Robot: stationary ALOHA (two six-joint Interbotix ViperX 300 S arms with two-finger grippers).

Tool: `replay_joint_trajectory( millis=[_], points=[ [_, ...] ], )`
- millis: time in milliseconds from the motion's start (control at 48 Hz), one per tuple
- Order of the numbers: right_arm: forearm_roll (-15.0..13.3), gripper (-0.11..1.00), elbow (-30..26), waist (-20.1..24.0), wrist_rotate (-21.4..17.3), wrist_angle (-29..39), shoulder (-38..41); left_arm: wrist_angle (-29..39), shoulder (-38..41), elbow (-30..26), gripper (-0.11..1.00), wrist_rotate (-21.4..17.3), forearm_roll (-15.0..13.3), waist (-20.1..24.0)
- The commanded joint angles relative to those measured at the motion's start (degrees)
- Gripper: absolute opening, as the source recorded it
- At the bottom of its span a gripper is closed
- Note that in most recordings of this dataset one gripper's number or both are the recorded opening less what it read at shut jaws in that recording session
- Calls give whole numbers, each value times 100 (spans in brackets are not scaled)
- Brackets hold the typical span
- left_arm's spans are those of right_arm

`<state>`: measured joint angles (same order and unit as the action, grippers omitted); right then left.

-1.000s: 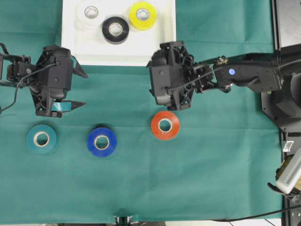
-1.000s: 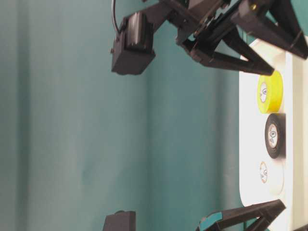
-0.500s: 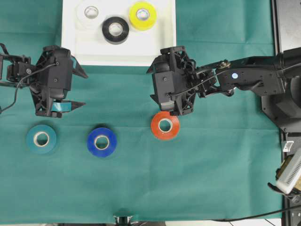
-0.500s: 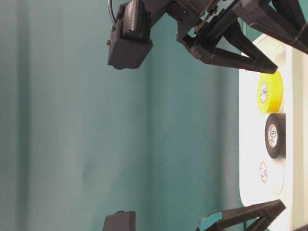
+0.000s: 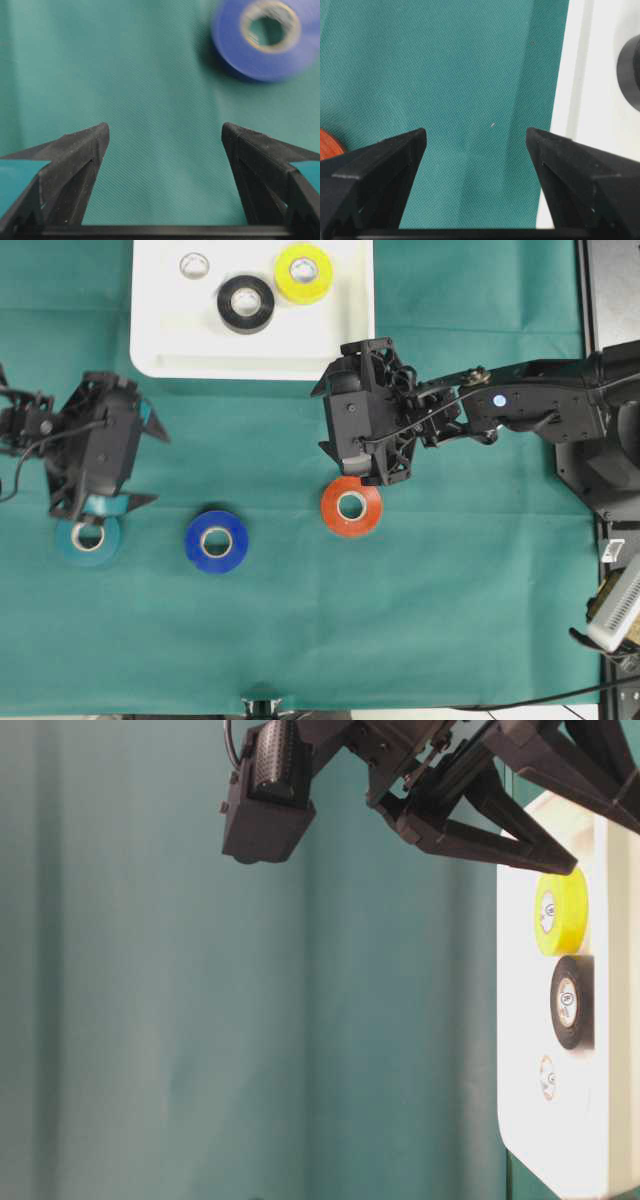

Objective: Put the tape alternately from left to right into the white case.
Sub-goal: 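Lower the left gripper onto the teal tape roll and close it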

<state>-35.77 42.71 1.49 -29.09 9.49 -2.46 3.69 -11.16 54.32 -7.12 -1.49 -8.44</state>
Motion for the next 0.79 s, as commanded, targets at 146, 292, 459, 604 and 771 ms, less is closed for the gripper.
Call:
replay_joint_trajectory(
  millis=[146, 292, 459, 604, 771],
  points=[
    [9, 85, -44, 9, -9, -62, -149, 510, -431, 167, 98, 0, -9, -422],
    [9, 85, -44, 9, -9, -141, -149, 642, -598, 343, 98, 0, -9, -642],
    [9, 85, -44, 9, -9, -185, -149, 642, -703, 519, 98, 0, -9, -782],
    [9, 85, -44, 9, -9, -202, -149, 642, -809, 650, 98, 0, -9, -861],
    [9, 85, -44, 9, -9, -202, -149, 642, -870, 703, 98, 0, -9, -879]
  ],
)
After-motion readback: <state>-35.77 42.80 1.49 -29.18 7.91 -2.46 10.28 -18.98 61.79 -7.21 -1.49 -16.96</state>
